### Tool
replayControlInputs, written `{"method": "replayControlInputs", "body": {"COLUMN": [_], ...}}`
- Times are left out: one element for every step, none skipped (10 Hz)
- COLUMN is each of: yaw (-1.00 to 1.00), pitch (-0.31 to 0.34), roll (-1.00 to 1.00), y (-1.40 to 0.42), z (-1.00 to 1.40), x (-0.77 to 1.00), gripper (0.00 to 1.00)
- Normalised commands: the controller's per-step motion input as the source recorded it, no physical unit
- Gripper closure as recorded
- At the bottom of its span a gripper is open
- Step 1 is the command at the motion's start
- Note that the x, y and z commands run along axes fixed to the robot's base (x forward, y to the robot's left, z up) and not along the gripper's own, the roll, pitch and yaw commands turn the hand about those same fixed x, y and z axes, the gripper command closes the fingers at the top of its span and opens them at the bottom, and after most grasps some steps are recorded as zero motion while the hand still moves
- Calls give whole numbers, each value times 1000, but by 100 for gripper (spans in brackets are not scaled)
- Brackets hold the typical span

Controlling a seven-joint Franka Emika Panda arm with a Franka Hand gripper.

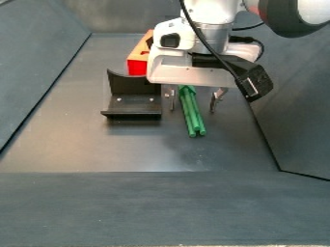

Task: Pick up the 3 prong object. Move up. Place the 3 prong object on the fixture. Regrasp the 3 prong object. Move to above the board. Insert the 3 prong object.
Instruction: Pick up the 3 prong object.

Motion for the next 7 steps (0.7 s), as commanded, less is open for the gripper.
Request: {"method": "replayControlInputs", "body": {"yaw": [0,6,0,0,0,0,0], "pitch": [-77,-90,-70,0,0,0,0], "roll": [-110,-126,-109,0,0,0,0], "y": [146,251,146,0,0,0,0], "z": [0,0,0,0,0,0,0], "x": [-120,-183,-183,3,0,0,0], "gripper": [0,0,0,100,100,100,100]}}
